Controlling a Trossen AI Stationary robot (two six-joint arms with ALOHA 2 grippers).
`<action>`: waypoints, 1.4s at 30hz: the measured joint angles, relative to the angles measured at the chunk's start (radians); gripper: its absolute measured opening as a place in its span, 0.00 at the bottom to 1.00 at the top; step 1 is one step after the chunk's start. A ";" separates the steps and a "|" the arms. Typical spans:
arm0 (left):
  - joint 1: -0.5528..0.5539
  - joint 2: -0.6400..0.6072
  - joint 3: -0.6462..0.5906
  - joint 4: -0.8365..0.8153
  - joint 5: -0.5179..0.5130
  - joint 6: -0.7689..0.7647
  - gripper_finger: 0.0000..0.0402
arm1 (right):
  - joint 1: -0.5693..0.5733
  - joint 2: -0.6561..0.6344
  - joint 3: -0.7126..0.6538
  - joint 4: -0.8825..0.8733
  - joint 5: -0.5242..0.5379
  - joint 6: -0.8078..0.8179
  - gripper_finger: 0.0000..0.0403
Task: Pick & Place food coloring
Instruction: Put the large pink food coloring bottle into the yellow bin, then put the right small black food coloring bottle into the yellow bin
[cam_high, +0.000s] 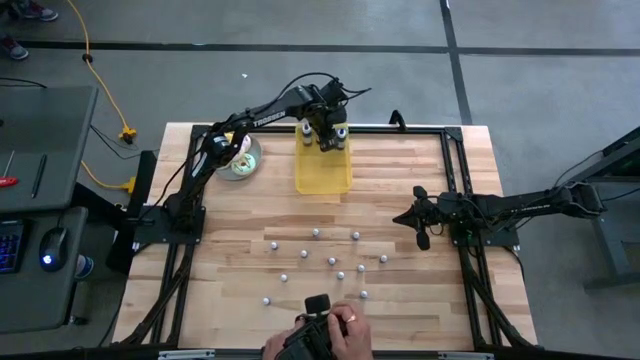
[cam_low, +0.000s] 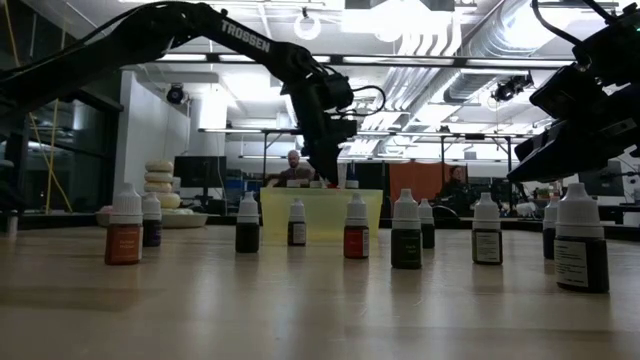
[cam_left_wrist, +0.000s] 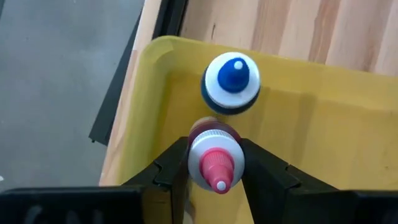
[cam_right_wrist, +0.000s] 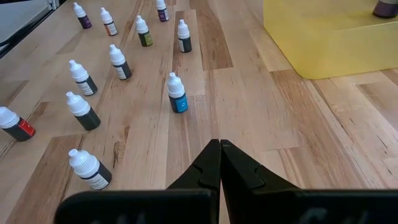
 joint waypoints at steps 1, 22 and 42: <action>0.000 0.000 0.000 0.002 0.000 0.000 0.30 | 0.000 0.000 0.000 0.000 0.000 0.000 0.00; 0.000 0.000 0.000 0.034 -0.027 0.000 0.46 | 0.000 0.000 0.000 0.000 0.000 0.000 0.00; 0.004 0.000 0.065 0.059 -0.085 -0.004 0.52 | 0.000 0.000 0.000 0.000 0.000 0.000 0.00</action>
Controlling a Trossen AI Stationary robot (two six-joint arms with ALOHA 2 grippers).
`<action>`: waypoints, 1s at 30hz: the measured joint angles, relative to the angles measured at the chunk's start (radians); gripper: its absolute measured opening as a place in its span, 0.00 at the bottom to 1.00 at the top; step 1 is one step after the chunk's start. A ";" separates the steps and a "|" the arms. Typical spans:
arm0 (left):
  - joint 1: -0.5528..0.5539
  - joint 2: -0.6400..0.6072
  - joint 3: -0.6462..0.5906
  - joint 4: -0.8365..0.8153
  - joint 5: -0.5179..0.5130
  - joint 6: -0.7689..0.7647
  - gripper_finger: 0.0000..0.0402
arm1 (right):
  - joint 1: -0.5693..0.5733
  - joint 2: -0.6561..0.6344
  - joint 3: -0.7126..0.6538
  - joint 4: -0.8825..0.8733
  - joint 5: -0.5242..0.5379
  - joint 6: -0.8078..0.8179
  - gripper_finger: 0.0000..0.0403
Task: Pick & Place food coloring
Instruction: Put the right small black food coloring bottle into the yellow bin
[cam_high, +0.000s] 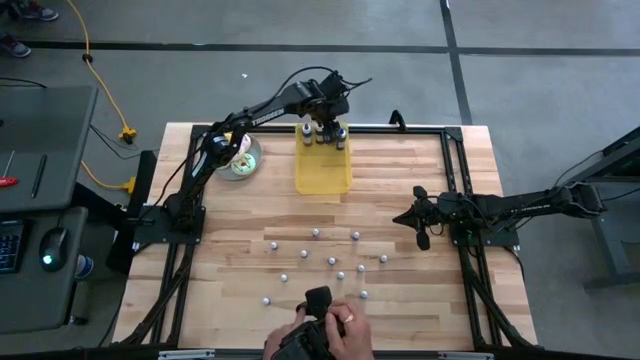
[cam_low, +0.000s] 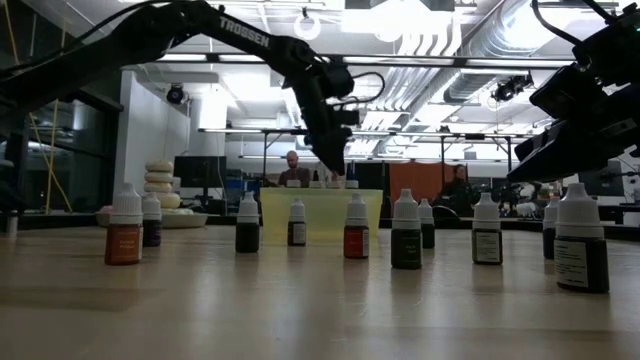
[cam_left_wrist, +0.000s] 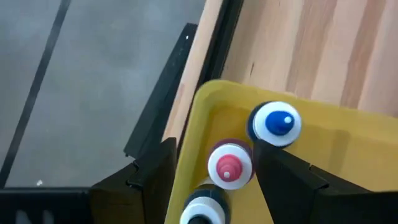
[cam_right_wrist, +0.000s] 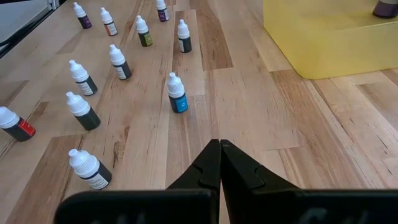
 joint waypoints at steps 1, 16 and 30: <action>0.003 0.000 0.018 -0.013 0.003 0.000 0.52 | 0.000 0.000 0.000 0.000 0.000 0.000 0.00; 0.005 -0.147 0.045 -0.095 0.052 0.001 0.52 | 0.000 0.000 0.000 0.000 0.000 0.000 0.00; -0.074 -0.386 0.046 -0.331 0.278 0.040 0.52 | 0.000 0.000 0.000 0.000 0.000 0.000 0.00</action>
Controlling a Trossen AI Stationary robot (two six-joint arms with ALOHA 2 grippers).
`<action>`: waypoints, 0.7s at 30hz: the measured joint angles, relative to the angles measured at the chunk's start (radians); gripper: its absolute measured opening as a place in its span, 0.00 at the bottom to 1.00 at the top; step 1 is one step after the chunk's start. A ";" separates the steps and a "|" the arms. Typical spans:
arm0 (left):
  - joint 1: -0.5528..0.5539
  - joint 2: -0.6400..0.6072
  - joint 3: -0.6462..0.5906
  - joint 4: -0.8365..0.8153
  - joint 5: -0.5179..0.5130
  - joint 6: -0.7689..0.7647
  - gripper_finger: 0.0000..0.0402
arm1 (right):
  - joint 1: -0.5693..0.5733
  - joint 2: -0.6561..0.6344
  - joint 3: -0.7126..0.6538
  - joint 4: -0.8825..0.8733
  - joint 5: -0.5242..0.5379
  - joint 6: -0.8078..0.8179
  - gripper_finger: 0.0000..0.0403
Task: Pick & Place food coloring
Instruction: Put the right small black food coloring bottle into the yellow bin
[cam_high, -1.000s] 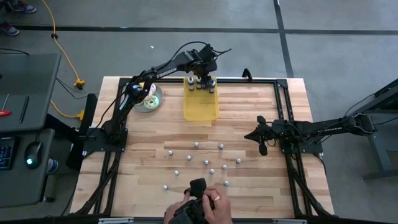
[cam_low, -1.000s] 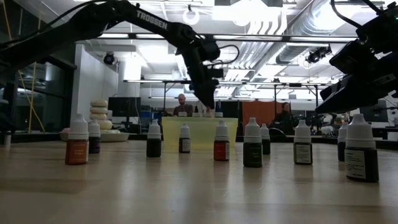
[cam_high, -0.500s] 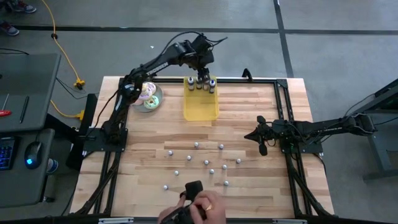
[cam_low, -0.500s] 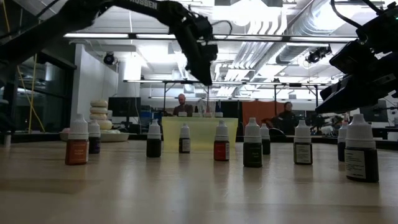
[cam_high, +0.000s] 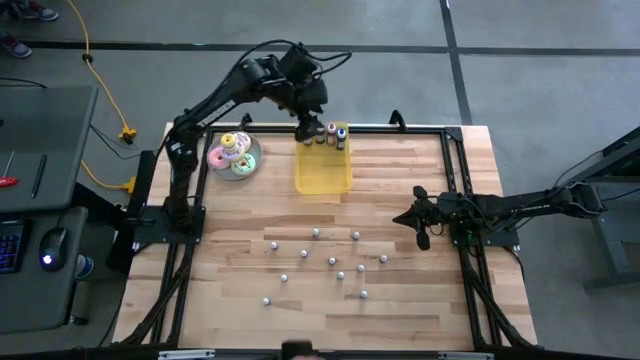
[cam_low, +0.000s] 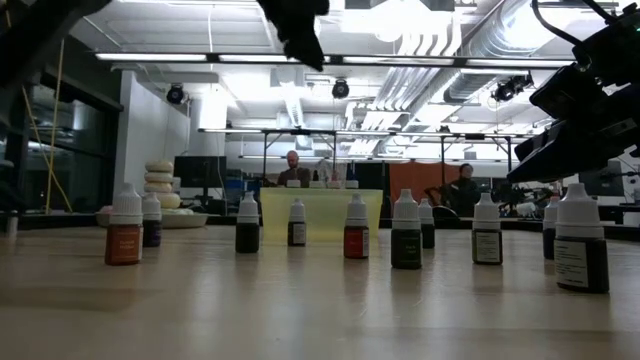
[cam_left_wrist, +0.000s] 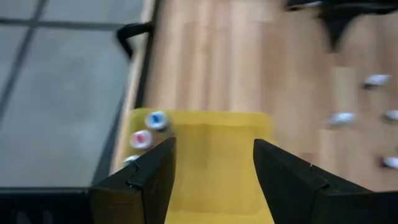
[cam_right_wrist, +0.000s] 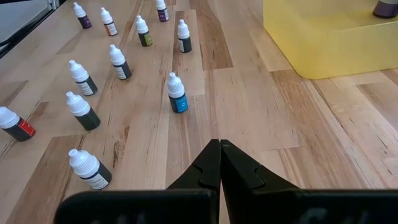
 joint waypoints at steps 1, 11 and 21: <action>-0.011 -0.010 0.000 -0.016 0.017 0.000 0.52 | 0.000 0.000 0.000 0.000 0.000 0.000 0.00; -0.196 -0.056 0.000 -0.141 0.016 -0.003 0.52 | 0.000 0.000 0.000 0.000 0.000 0.000 0.00; -0.434 0.014 -0.002 -0.108 0.015 -0.058 0.51 | 0.000 0.000 0.000 0.000 0.000 0.000 0.00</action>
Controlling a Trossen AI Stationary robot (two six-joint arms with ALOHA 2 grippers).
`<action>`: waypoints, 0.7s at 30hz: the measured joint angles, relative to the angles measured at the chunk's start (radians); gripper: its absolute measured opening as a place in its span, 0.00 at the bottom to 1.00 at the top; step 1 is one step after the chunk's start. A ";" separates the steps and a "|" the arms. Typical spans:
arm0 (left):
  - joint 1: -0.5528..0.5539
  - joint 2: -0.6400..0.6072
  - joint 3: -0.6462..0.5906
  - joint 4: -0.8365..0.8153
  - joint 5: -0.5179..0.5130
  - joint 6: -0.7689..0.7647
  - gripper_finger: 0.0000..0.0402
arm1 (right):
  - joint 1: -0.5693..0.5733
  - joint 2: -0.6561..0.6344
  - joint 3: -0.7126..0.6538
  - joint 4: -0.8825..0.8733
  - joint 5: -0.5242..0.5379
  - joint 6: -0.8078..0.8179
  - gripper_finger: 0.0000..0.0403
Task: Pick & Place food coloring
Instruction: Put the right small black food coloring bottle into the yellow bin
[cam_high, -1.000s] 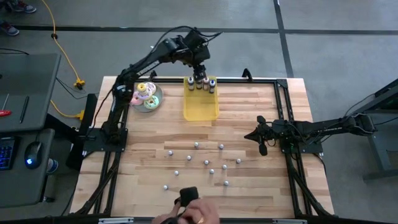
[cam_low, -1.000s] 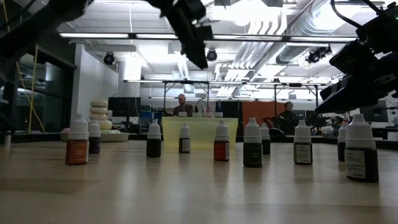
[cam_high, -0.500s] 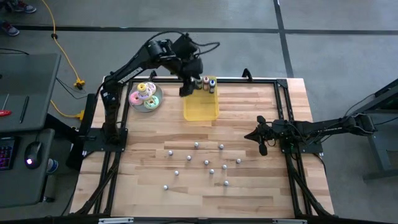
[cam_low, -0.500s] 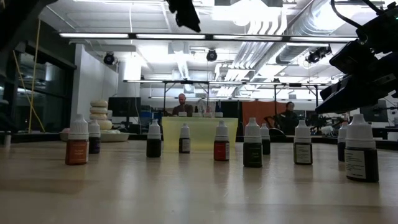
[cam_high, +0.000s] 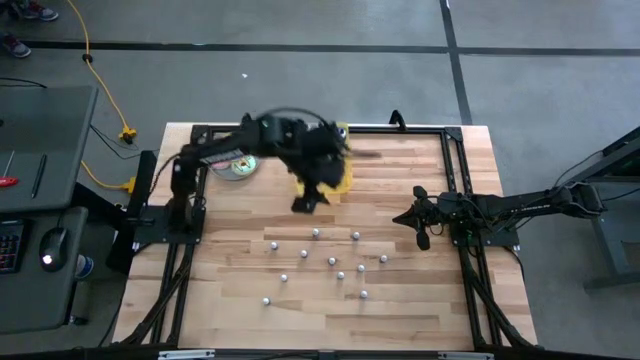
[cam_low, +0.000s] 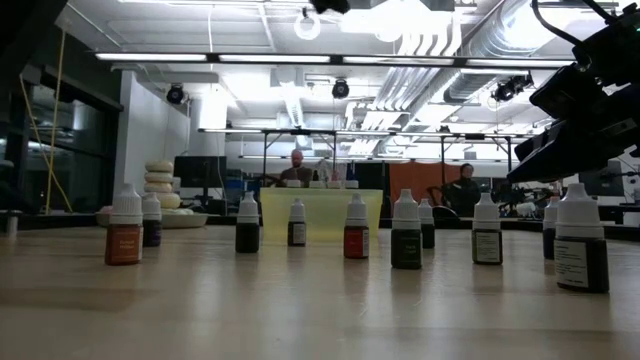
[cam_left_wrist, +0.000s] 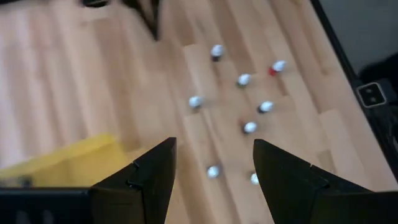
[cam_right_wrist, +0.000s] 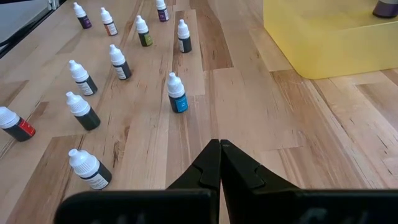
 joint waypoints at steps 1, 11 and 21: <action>-0.017 0.015 0.000 0.015 0.000 -0.005 0.51 | 0.000 0.000 0.000 0.000 0.000 0.000 0.00; -0.081 0.189 0.000 0.113 -0.056 -0.055 0.51 | 0.000 0.000 0.000 -0.001 0.000 0.000 0.00; -0.096 0.340 0.000 0.304 -0.028 -0.067 0.51 | 0.000 0.000 0.000 0.000 0.000 0.000 0.00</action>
